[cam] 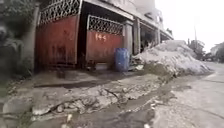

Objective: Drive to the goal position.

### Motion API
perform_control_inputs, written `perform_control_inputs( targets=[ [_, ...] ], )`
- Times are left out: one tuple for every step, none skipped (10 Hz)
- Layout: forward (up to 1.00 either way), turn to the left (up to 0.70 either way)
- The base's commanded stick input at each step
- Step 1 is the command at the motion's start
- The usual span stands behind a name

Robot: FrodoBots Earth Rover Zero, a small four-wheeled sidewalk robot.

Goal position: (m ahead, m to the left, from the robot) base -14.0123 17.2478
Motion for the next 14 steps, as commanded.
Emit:
perform_control_inputs(
  targets=[
    [0.0, -0.42],
    [0.0, -0.5],
    [0.0, -0.51],
    [0.0, -0.53],
    [0.0, -0.53],
    [0.0, -0.53],
    [0.0, -0.53],
    [0.0, -0.53],
    [0.0, -0.53],
    [0.0, -0.53],
    [0.0, -0.49],
    [0.0, -0.45],
    [0.0, -0.38],
    [0.0, -0.37]
  ],
)
